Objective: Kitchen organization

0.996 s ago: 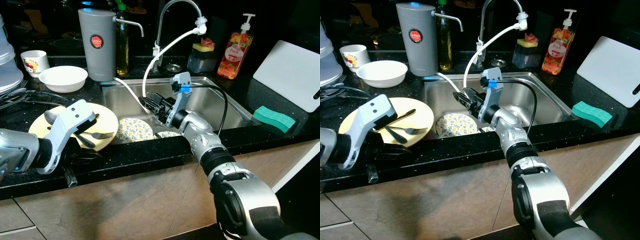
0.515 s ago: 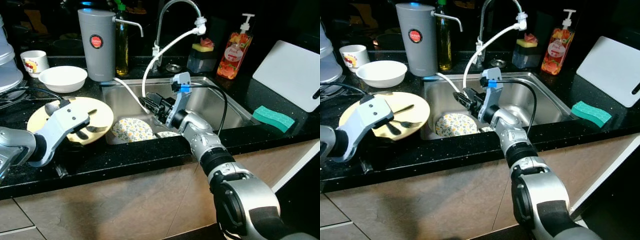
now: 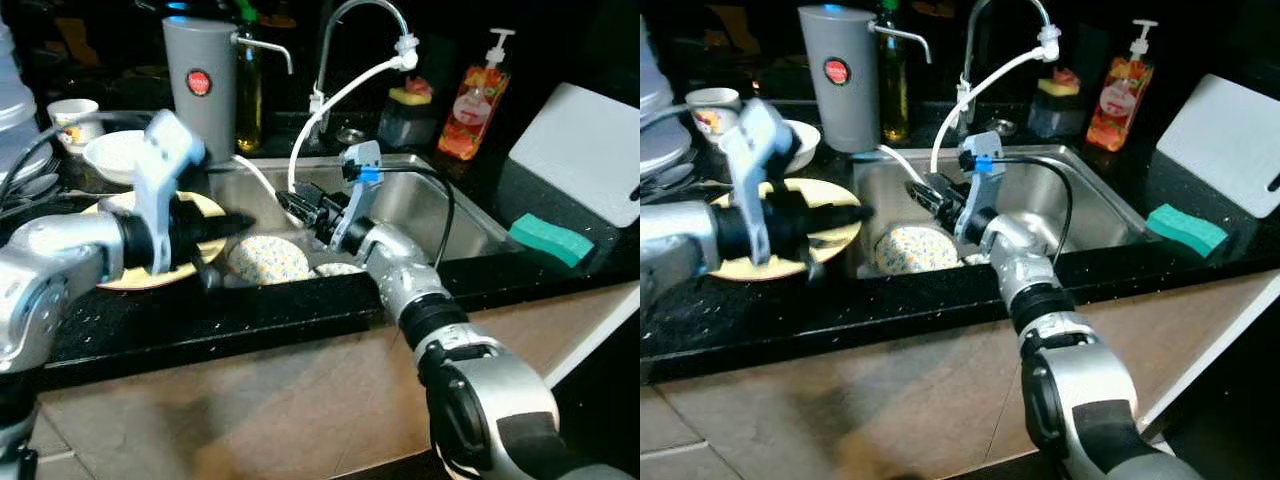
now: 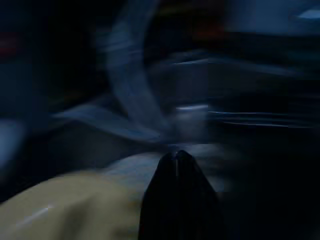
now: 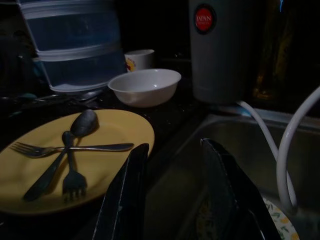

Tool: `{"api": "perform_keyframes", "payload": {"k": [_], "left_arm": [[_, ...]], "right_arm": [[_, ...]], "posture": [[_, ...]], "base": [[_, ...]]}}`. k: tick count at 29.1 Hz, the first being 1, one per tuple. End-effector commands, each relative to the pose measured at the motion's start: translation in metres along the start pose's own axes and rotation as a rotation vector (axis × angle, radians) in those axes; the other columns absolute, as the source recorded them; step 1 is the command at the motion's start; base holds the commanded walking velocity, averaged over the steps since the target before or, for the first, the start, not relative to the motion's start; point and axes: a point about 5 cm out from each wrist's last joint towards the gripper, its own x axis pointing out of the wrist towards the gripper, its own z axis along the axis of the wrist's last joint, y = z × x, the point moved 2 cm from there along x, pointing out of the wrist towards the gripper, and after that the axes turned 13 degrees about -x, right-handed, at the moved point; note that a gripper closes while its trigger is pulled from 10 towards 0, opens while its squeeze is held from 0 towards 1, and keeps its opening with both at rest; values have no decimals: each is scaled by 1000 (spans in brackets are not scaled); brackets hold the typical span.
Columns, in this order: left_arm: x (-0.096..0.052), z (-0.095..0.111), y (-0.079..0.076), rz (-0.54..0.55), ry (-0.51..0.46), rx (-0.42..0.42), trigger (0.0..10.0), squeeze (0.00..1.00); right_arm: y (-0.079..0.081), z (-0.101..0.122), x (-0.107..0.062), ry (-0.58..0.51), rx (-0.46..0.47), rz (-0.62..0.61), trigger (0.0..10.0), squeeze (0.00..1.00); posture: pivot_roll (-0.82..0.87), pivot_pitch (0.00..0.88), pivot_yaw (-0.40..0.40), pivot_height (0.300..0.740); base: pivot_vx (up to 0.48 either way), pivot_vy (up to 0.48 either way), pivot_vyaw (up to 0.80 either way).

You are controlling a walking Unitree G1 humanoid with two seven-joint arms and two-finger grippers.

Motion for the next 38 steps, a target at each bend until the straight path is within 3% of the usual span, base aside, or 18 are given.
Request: {"api": "perform_keyframes", "payload": {"k": [1,3,4,5,6,9,15,25,26,27,28,32,33,38], "left_arm": [[-3,-23,29,193,118,17,10000,137],[-5,-33,38,244,142,14,10000,455],[-5,-35,40,258,135,0,10000,455],[-6,-39,41,268,148,0,10000,941],[-7,-42,43,286,148,-13,10000,1000],[-13,-64,50,342,233,-12,10000,1000],[-9,-80,49,393,295,-87,10000,1000],[1,-93,63,458,235,-114,10000,1000],[2,-93,64,461,228,-109,10000,694],[2,-93,64,461,228,-109,10000,694],[4,-93,67,473,211,-105,10000,12],[8,-87,72,491,163,-42,10000,0],[11,-79,76,489,117,26,10000,0],[14,-74,81,489,111,59,10000,0]], "right_arm": [[-3,6,1,-17,-5,-6,10000,0],[-1,5,1,-15,-2,-2,10000,0],[-1,4,1,-14,-1,0,10000,0],[0,3,0,-13,0,1,10000,0],[0,3,0,-12,1,2,10000,0],[0,2,-1,-9,3,5,10000,0],[0,1,-1,-5,6,5,10000,0],[0,1,0,-5,16,6,10000,0],[1,0,0,-5,18,5,10000,0],[1,0,0,-5,18,5,10000,0],[0,0,0,-5,21,4,10000,0],[0,0,-1,-6,28,-1,10000,0],[-1,0,-1,-7,32,-6,10000,0],[-2,0,-2,-9,35,-8,10000,0]], "posture": [[69,37,-95,740],[69,37,-95,740],[69,37,-95,740],[69,37,-95,740],[65,40,-93,740],[64,43,-94,740],[65,43,-97,740],[66,46,-98,740],[66,46,-98,740],[66,46,-98,740],[65,47,-97,740],[64,49,-95,740],[64,49,-95,740],[65,50,-92,740]], "base": [[0,0,0],[0,0,0],[0,0,0],[0,0,0],[0,0,0],[0,0,0],[0,0,0],[0,0,0],[0,0,0],[0,0,0],[0,0,0],[0,0,0],[0,0,0],[0,0,0]]}}
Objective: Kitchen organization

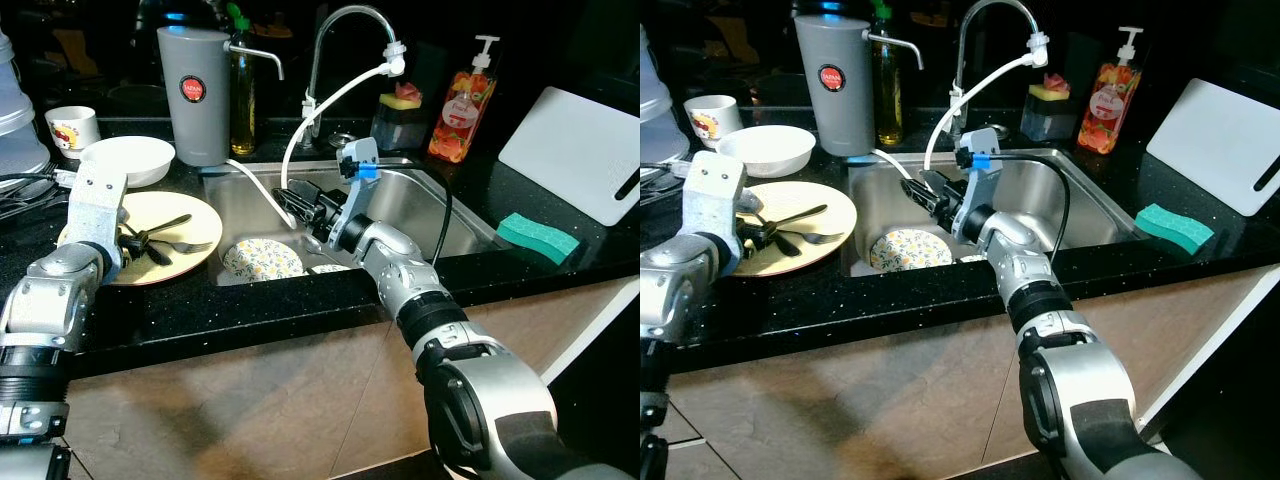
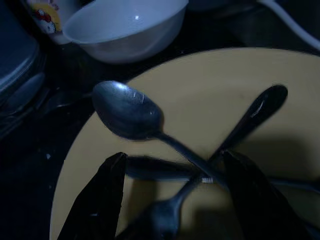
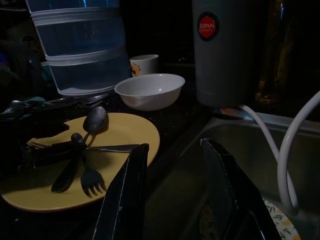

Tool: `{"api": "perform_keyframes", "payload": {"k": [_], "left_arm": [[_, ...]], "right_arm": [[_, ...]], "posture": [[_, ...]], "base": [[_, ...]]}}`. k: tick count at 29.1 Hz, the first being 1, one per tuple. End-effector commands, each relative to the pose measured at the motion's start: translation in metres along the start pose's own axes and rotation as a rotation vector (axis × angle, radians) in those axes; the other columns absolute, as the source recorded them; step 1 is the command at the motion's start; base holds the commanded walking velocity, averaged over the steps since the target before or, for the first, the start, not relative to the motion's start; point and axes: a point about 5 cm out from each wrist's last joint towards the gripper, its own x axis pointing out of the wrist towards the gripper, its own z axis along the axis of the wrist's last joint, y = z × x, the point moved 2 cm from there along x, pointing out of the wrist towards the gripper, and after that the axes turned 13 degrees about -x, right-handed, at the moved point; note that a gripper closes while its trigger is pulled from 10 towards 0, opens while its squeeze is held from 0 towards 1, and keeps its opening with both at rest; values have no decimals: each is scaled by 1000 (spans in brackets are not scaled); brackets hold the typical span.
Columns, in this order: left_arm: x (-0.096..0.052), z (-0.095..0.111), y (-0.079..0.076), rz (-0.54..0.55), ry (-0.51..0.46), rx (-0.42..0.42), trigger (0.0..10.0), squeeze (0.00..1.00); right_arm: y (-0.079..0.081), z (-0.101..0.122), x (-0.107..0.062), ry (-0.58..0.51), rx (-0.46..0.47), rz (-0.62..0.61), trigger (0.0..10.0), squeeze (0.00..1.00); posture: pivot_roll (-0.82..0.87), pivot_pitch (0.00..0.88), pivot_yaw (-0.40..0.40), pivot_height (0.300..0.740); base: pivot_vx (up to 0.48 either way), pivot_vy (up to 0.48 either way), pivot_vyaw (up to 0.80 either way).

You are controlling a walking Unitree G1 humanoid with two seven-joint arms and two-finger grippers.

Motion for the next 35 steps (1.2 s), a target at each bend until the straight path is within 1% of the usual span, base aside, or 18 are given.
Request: {"api": "perform_keyframes", "payload": {"k": [1,3,4,6,7,8,10,11,14,19,22,23,24,25,26,29,30,35], "left_arm": [[1,3,3,6,-6,38,10000,0],[2,6,4,7,-12,51,10000,0],[3,9,5,8,-17,72,10000,0],[5,8,6,2,20,82,10000,0],[5,2,7,9,68,72,10000,0],[5,2,7,9,68,72,10000,0],[6,-13,9,10,184,43,10000,0],[6,-13,9,10,184,43,10000,0],[6,-23,8,-9,255,21,10000,0],[6,-26,8,-22,281,26,10000,0],[6,-29,8,-41,303,43,10000,0],[6,-29,7,-57,313,65,9294,0],[7,-28,7,-70,321,89,392,0],[7,-27,7,-77,326,104,392,0],[7,-26,7,-81,332,112,0,0],[8,-24,8,-82,343,128,0,0],[9,-23,9,-81,351,140,0,0],[9,-22,10,-80,356,145,0,0]], "right_arm": [[-2,-2,-2,-3,24,-15,10000,0],[-3,-2,-2,-4,25,-15,10000,0],[-3,-1,-3,-5,25,-16,10000,0],[-3,-1,-3,-6,26,-17,10000,0],[-3,-1,-3,-6,25,-17,10000,0],[-3,-1,-3,-6,25,-17,10000,0],[-2,-1,-2,-7,22,-15,10000,0],[-2,-1,-2,-7,22,-15,10000,0],[-3,-1,-3,-7,16,-14,10000,0],[-3,-2,-4,-7,13,-14,10000,0],[-4,-3,-5,-7,12,-15,10000,0],[-4,-3,-5,-8,13,-16,10000,0],[-4,-3,-6,-12,15,-22,10000,0],[-4,-3,-6,-15,16,-25,10000,0],[-4,-3,-6,-17,17,-28,10000,0],[-4,-3,-7,-21,21,-35,10000,0],[-5,-4,-7,-24,23,-41,10000,0],[-5,-4,-8,-25,24,-44,10000,0]], "posture": [[65,50,-92,740],[67,49,-91,740],[67,49,-91,740],[69,46,-90,740],[69,46,-90,740],[69,46,-90,740],[71,43,-87,740],[71,43,-87,740],[75,35,-79,740],[78,33,-76,740],[87,28,-66,740],[93,26,-59,740],[106,23,-37,740],[106,23,-37,740],[106,23,-37,740],[108,24,-32,740],[114,27,-11,740],[115,31,1,740]], "base": [[0,0,0],[0,0,0],[0,0,0],[0,0,0],[0,0,0],[0,0,0],[0,0,0],[0,0,0],[0,0,0],[0,0,0],[0,0,0],[0,0,0],[0,0,0],[0,0,0],[0,0,0],[0,0,0],[0,0,0],[0,0,0]]}}
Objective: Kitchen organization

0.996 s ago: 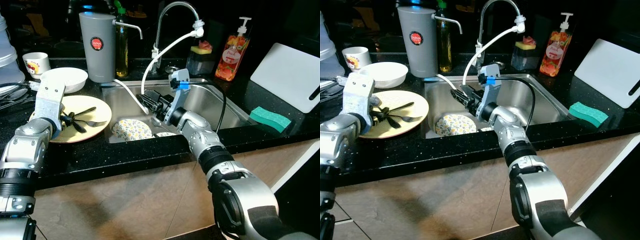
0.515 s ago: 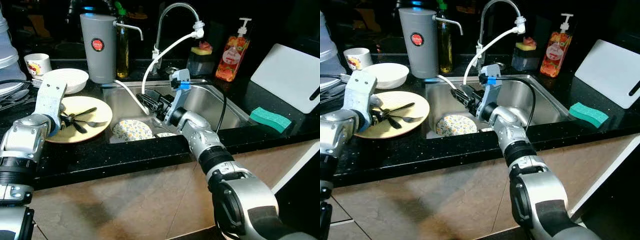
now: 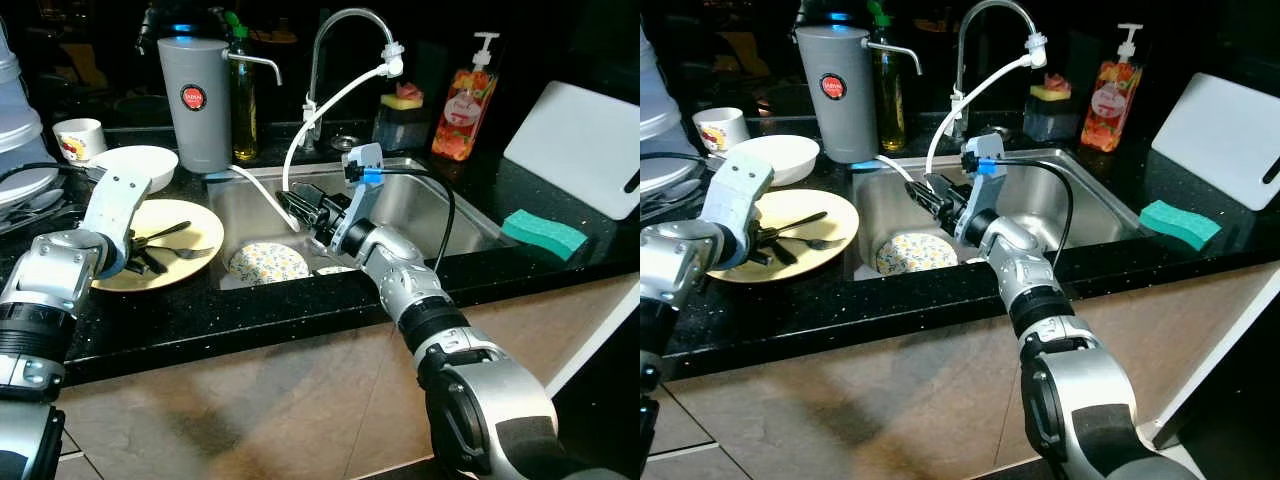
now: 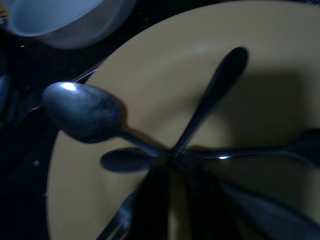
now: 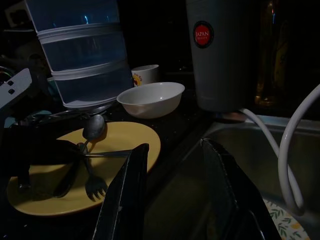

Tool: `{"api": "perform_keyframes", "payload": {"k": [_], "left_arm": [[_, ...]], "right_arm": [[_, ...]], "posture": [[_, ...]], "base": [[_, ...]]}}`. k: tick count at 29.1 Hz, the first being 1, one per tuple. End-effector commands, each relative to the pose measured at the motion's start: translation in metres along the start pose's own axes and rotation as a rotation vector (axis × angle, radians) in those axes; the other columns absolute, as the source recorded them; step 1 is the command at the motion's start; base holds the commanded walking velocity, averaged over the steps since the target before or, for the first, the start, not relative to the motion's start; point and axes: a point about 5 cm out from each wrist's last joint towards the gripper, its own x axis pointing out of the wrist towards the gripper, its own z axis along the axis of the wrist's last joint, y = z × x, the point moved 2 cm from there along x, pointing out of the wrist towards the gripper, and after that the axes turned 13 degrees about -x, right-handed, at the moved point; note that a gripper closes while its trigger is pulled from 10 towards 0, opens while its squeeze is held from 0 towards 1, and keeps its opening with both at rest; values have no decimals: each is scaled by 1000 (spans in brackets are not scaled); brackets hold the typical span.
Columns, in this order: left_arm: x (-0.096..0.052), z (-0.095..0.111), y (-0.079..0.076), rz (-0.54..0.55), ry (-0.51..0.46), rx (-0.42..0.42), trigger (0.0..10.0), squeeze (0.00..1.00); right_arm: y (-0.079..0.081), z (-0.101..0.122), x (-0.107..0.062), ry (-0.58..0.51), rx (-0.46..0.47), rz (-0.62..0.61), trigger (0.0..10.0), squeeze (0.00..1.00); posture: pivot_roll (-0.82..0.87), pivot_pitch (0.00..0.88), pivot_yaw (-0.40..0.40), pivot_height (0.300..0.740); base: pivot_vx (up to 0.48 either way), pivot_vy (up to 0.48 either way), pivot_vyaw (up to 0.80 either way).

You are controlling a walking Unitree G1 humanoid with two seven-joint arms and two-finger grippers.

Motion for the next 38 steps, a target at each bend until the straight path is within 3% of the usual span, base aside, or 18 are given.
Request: {"api": "perform_keyframes", "payload": {"k": [1,4,5,7,8,9,10,11,30,34,35,36,37,38], "left_arm": [[2,-15,11,45,81,9,0,0],[1,-6,15,75,23,-4,0,0],[1,2,18,105,-27,-15,7490,0],[0,7,20,125,-59,-24,7490,0],[-1,11,24,159,-82,-32,10000,0],[-2,14,27,179,-95,-43,10000,196],[-3,14,29,187,-99,-54,10000,196],[-4,14,31,193,-95,-54,10000,1000],[-17,24,36,224,-109,-71,10000,1000],[-10,6,22,137,-10,-85,10000,1000],[-4,-5,12,83,26,-121,10000,294],[-4,-5,12,83,26,-121,10000,294],[-2,-10,8,63,44,-116,10000,51],[0,-11,4,46,44,-108,10000,0]], "right_arm": [[-4,1,-4,-22,3,-25,10000,0],[-6,1,-5,-22,4,-32,10000,0],[-6,1,-5,-21,3,-33,10000,0],[-7,1,-5,-21,2,-33,10000,0],[-7,2,-5,-20,0,-33,10000,0],[-7,2,-5,-20,-2,-33,10000,0],[-7,3,-5,-21,-2,-33,10000,0],[-7,3,-5,-21,-4,-32,10000,0],[-6,4,-4,-22,-6,-17,10000,0],[-6,4,-4,-19,-9,-10,10000,0],[-5,4,-4,-18,-10,-8,10000,0],[-5,4,-4,-18,-10,-8,10000,0],[-5,4,-4,-18,-10,-8,10000,0],[-6,4,-4,-19,-11,-7,10000,0]], "posture": [[112,34,4,740],[112,34,4,740],[112,34,4,740],[112,34,4,740],[112,34,4,740],[102,39,-5,740],[102,39,-5,740],[102,39,-5,740],[94,40,-11,740],[94,40,-11,740],[94,40,-11,740],[94,40,-11,740],[94,40,-11,740],[94,40,-11,740]], "base": [[0,0,0],[0,0,0],[0,0,0],[0,0,0],[0,0,0],[0,0,0],[0,0,0],[0,0,0],[0,0,0],[0,0,0],[0,0,0],[0,0,0],[0,0,0],[0,0,0]]}}
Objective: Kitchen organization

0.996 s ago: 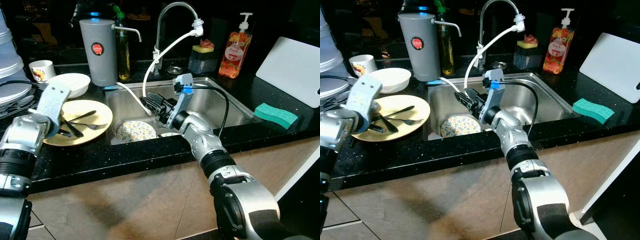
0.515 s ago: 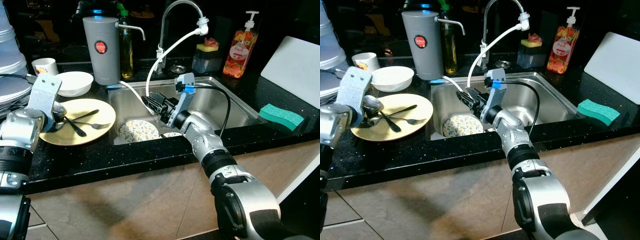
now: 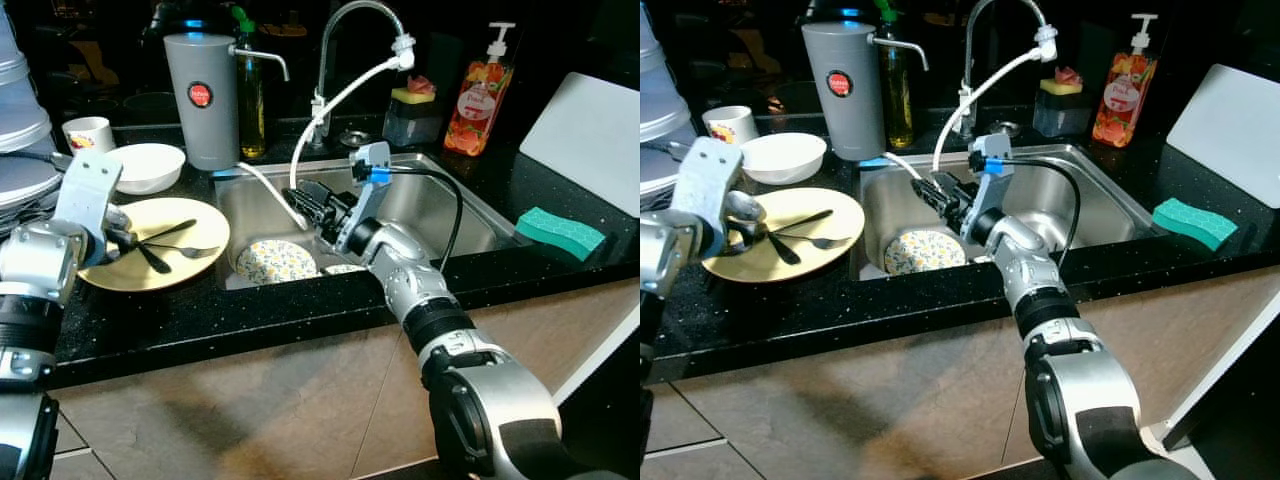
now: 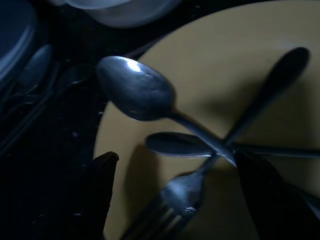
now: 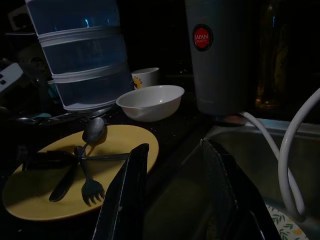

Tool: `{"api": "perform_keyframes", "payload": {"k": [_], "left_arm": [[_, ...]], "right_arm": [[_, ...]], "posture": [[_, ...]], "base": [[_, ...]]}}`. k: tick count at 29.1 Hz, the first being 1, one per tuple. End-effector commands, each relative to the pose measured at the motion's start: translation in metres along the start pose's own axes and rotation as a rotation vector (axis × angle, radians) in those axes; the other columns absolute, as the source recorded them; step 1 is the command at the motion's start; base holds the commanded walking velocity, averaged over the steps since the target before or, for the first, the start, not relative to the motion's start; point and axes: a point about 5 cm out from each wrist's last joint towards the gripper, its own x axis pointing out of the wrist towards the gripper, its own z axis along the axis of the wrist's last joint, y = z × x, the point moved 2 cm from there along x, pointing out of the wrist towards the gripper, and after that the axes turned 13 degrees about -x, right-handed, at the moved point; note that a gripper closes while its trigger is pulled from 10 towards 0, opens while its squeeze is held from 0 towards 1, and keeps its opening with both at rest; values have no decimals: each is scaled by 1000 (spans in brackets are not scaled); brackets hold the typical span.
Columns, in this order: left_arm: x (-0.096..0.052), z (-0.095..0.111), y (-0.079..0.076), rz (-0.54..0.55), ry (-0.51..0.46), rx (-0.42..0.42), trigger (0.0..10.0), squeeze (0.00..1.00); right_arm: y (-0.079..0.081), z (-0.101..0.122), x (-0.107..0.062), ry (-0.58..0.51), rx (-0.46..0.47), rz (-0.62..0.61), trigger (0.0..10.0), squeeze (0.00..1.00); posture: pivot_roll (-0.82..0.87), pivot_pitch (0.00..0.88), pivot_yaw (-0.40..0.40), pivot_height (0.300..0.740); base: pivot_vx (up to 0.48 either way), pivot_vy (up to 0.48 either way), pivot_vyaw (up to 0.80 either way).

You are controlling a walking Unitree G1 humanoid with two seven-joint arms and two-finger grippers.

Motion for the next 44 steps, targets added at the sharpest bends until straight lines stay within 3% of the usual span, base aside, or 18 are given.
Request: {"api": "perform_keyframes", "payload": {"k": [1,7,8,12,13,14,31,38,39,40,41,44], "left_arm": [[6,-19,-7,-26,67,-3,10000,0],[8,-16,-14,-57,51,22,10000,0],[10,-26,-15,-80,122,38,10000,0],[9,-32,-16,-93,159,54,10000,0],[8,-34,-16,-100,165,54,1608,0],[8,-35,-16,-111,171,60,0,0],[5,-24,-7,-75,98,74,0,0],[-1,1,-9,-62,-46,76,0,0],[-3,10,-9,-46,-90,71,0,129],[-4,17,-7,-14,-128,66,10000,894],[-5,23,-4,19,-151,61,10000,1000],[-5,23,-3,24,-152,54,10000,1000]], "right_arm": [[-1,1,-1,-3,4,1,10000,0],[-2,2,-1,-3,2,-2,10000,0],[-2,1,-2,-2,2,-2,10000,0],[-2,1,-2,-2,3,1,10000,0],[-2,1,-2,-2,3,1,10000,0],[-2,1,-2,-2,3,2,10000,0],[0,1,-1,0,7,13,10000,0],[-1,3,0,-2,3,13,10000,0],[-1,3,0,-2,2,13,10000,0],[-2,3,0,-3,2,14,10000,0],[-1,4,0,-3,1,15,10000,0],[-1,4,1,-3,1,16,10000,0]], "posture": [[94,40,-11,740],[86,37,-11,740],[86,35,-10,740],[84,31,-8,740],[84,31,-8,740],[84,31,-8,740],[79,16,-19,740],[76,20,-23,740],[76,21,-25,740],[76,22,-26,740],[76,25,-28,740],[76,26,-29,740]], "base": [[0,0,0],[0,0,0],[0,0,0],[0,0,0],[0,0,0],[0,0,0],[0,0,0],[0,0,0],[0,0,0],[0,0,0],[0,0,0],[0,0,0]]}}
